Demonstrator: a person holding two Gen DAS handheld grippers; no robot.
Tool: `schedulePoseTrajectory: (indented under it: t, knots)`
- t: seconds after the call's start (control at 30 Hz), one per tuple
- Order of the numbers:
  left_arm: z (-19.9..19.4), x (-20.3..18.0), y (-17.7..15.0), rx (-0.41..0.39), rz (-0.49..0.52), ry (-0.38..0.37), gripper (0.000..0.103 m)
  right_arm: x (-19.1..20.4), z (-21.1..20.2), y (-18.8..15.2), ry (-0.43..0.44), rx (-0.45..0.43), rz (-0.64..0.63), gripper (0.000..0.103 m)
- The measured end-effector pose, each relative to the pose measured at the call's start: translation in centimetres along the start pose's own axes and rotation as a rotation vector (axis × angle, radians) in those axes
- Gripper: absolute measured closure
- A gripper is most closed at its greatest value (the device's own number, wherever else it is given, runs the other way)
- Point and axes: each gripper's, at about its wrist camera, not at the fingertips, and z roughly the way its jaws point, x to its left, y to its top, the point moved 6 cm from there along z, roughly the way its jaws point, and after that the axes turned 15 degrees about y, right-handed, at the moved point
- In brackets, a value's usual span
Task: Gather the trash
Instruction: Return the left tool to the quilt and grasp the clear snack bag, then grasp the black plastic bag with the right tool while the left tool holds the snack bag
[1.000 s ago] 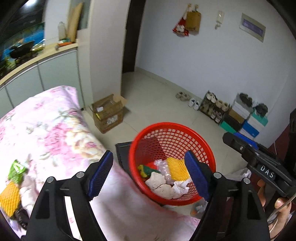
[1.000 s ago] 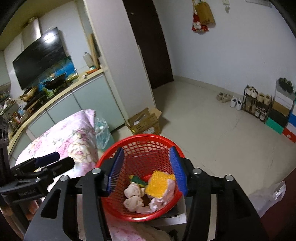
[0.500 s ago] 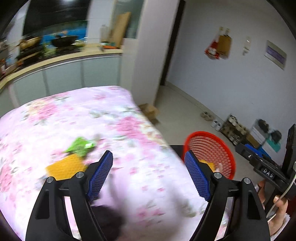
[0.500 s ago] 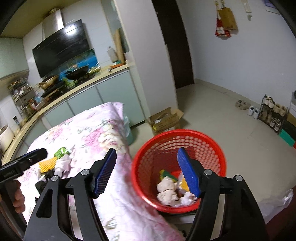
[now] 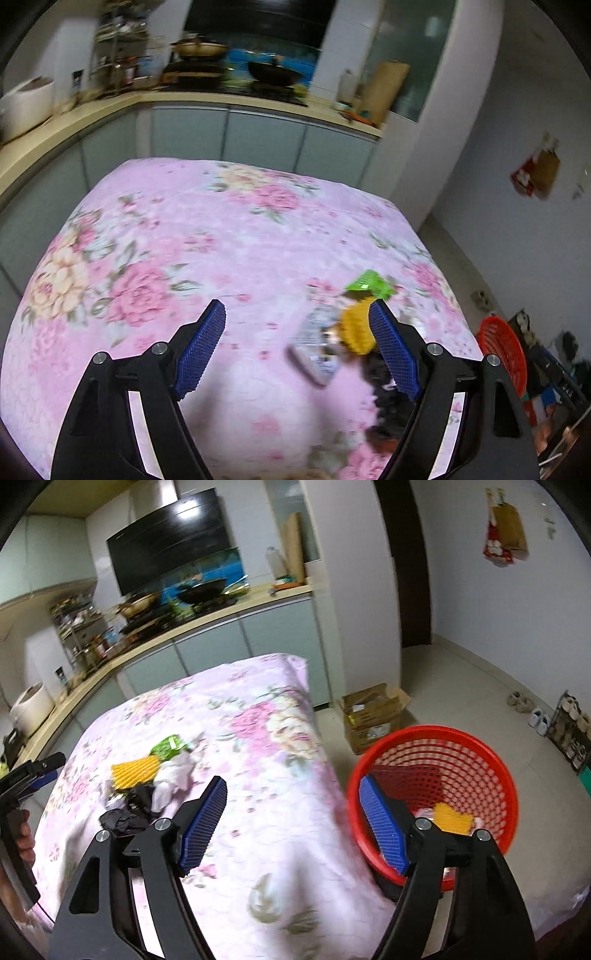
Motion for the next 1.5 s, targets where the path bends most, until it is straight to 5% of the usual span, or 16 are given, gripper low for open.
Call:
schedulePoseTrajectory:
  t: [0.3,0.57,0.83,0.97,1.17,1.5]
  knots:
    - [3.1,-0.6,-2.7,0.058,0.104,-0.041,0.026,4.8,2.8,-0.8,0.072,0.081,-0.076,0.03]
    - [6.3,-3.8,-4.3,0.117,0.205,-0.111,0.026,5.5,4.2,-1.1,0.069,0.114,-0.07,0.03]
    - [8.0,-5.4,-4.7,0.109,0.258,-0.085,0.027,5.5,5.2,-1.6,0.097,0.144,-0.05,0.03]
    - [8.1,-5.5,-4.9,0.11,0.27,-0.092,0.051,6.1,5.8,-2.4,0.122,0.166,-0.049,0.03]
    - [7.8,-5.4,-5.1,0.097,0.282,-0.099,0.064,7.5,6.4,-3.3,0.162,0.194,-0.057,0.03]
    - [5.4,-1.1,-4.5,0.062,0.187,-0.043,0.069,10.5,7.6,-4.6,0.245,0.244,-0.083,0.027]
